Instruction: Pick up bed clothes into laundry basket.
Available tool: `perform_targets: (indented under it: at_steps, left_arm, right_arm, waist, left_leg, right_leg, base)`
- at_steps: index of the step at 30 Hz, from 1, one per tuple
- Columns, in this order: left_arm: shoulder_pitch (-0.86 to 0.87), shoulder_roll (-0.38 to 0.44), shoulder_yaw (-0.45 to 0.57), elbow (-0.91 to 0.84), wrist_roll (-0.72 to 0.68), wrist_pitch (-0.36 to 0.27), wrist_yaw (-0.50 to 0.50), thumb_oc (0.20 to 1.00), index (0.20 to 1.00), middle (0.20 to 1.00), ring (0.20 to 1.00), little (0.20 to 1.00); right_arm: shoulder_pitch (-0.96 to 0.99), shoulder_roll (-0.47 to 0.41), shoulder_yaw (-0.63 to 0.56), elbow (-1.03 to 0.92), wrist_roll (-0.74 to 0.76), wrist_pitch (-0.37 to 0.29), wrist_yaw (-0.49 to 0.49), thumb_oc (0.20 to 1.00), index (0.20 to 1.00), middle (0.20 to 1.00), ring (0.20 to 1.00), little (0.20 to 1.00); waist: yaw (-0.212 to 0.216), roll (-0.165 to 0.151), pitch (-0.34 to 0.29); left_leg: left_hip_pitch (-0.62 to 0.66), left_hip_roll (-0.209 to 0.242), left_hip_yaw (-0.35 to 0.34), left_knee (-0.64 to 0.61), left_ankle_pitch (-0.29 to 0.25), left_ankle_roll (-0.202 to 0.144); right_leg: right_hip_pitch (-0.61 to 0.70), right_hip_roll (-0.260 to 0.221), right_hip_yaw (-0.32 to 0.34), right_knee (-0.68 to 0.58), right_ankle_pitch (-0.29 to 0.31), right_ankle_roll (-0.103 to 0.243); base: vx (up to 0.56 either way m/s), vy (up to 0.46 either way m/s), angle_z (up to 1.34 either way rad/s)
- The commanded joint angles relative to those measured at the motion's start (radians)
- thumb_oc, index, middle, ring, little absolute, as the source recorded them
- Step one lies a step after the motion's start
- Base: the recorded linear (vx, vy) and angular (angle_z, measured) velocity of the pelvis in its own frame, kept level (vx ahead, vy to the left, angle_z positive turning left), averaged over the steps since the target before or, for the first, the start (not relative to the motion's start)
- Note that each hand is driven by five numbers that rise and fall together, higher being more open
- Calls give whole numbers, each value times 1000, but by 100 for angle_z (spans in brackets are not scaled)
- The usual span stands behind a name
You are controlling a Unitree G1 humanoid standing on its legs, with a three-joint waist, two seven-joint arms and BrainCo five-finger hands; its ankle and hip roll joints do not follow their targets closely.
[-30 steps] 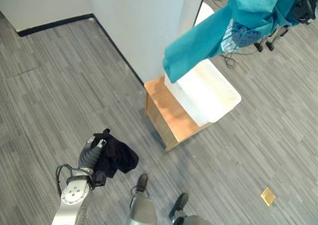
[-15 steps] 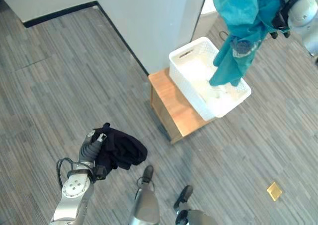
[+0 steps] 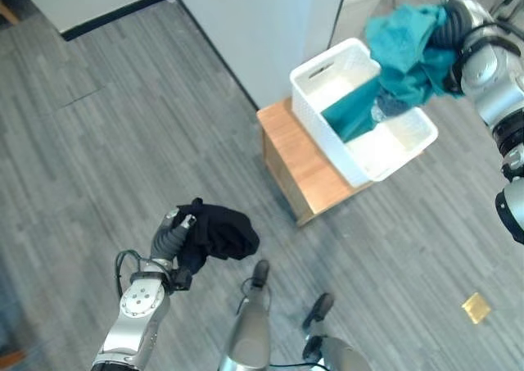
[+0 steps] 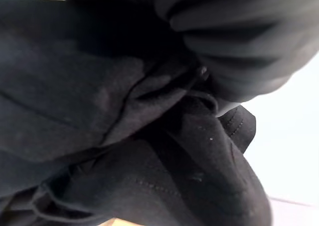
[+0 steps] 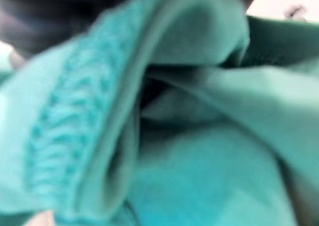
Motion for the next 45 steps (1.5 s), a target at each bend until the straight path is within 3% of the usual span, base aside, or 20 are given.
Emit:
perform_targets:
  at_steps: [1, 7, 8, 9, 15, 22, 23, 28, 32, 42, 43, 45]
  left_arm:
    - [-10, 45, -15, -139, -40, -60, -15, 200, 200, 200, 200, 200]
    - [1, 28, -8, -147, -38, -63, -15, 200, 200, 200, 200, 200]
    - [-5, 29, -16, -148, -41, -65, -16, 200, 200, 200, 200, 200]
    - [-5, 29, -16, -149, -41, -66, -16, 200, 200, 200, 200, 200]
    - [-23, 51, -8, -137, -34, -74, -4, 200, 200, 200, 200, 200]
    - [-40, 70, -6, -134, -10, -78, 9, 200, 200, 200, 200, 200]
    - [-41, 79, -6, -121, 0, -77, 9, 200, 200, 200, 200, 200]
    - [-24, 108, 10, -112, 21, -64, -10, 200, 200, 200, 200, 200]
    - [-5, 114, 48, -111, 36, -58, -12, 200, 200, 200, 200, 200]
    - [-28, 111, 18, -110, 39, -44, -28, 200, 200, 200, 200, 200]
    - [-35, 109, 11, -114, 42, -45, -28, 200, 200, 200, 200, 200]
    - [-39, 108, 8, -115, 46, -45, -28, 200, 200, 200, 200, 200]
  right_arm:
    - [-67, -77, 19, 43, 22, 9, -35, 200, 200, 200, 200, 200]
    - [-48, -111, -8, 45, 61, 8, -29, 200, 200, 200, 200, 200]
    - [-52, -96, -6, 38, 68, 4, -31, 200, 200, 200, 200, 200]
    - [-53, -97, -7, 38, 68, 4, -31, 200, 200, 200, 200, 200]
    - [-95, -14, 130, -21, -82, -8, 1, 200, 200, 200, 200, 200]
    - [-121, 52, 139, -28, -106, -1, 8, 200, 200, 200, 200, 200]
    - [-106, 70, 107, 13, -79, 20, 27, 1000, 1000, 1000, 1000, 1000]
    - [-95, 78, 127, 116, -170, 68, 76, 1000, 1000, 1000, 1000, 1000]
    - [-99, 16, 121, 144, -214, 83, 79, 1000, 1000, 1000, 1000, 1000]
    - [-108, -12, 99, 151, -184, 111, 94, 1000, 1000, 1000, 1000, 1000]
    - [-108, -18, 90, 127, -159, 106, 81, 1000, 1000, 1000, 1000, 1000]
    - [-102, -18, 95, 93, -158, 92, 75, 1000, 1000, 1000, 1000, 1000]
  waist:
    - [19, -21, 9]
    - [39, -23, 15]
    - [45, -26, 11]
    - [47, -24, 18]
    - [53, -37, 22]
    - [55, -28, 20]
    - [64, -21, 23]
    - [74, -16, 18]
    - [77, -15, 12]
    - [59, -16, 6]
    - [52, -15, 4]
    - [45, -18, -6]
  left_leg:
    - [44, -3, -12, -61, 1, -30]
    - [27, -4, -40, -61, 6, -37]
    - [37, 2, -52, -61, -21, -45]
    - [28, -3, -44, -61, 5, -38]
    - [37, -2, -39, -61, 1, -36]
    - [30, -9, -51, -61, 2, -38]
    - [25, -11, -57, -61, 3, -39]
    - [26, -10, -79, -61, -22, -47]
    - [25, -17, -90, -61, -23, -47]
    - [46, -14, -72, -61, -28, -45]
    - [46, -21, -60, -61, -3, -37]
    - [61, -17, -65, -61, -30, -42]
  right_leg:
    - [19, -22, -8, 13, -48, 73]
    - [20, -20, -36, 13, -60, 71]
    - [33, -14, -31, 13, -84, 78]
    - [25, -19, -43, 13, -62, 71]
    - [24, -17, -33, 13, -58, 68]
    - [24, -23, -40, 13, -59, 67]
    - [25, -25, -48, 13, -59, 68]
    - [39, -21, -53, 13, -83, 77]
    - [45, -24, -64, 13, -86, 77]
    - [51, -23, -49, 13, -80, 76]
    - [48, -30, -58, 13, -56, 70]
    - [61, -24, -41, 13, -77, 76]
  base:
    - [-18, -31, -1]
    - [27, -49, 9]
    - [29, -44, 14]
    - [14, -25, 19]
    - [-18, 5, 7]
    - [-8, 4, 0]
    - [0, 0, 0]
    - [42, -35, 16]
    - [-1, 1, 11]
    - [-12, 10, 0]
    - [-95, 71, -9]
    - [-6, 29, -8]
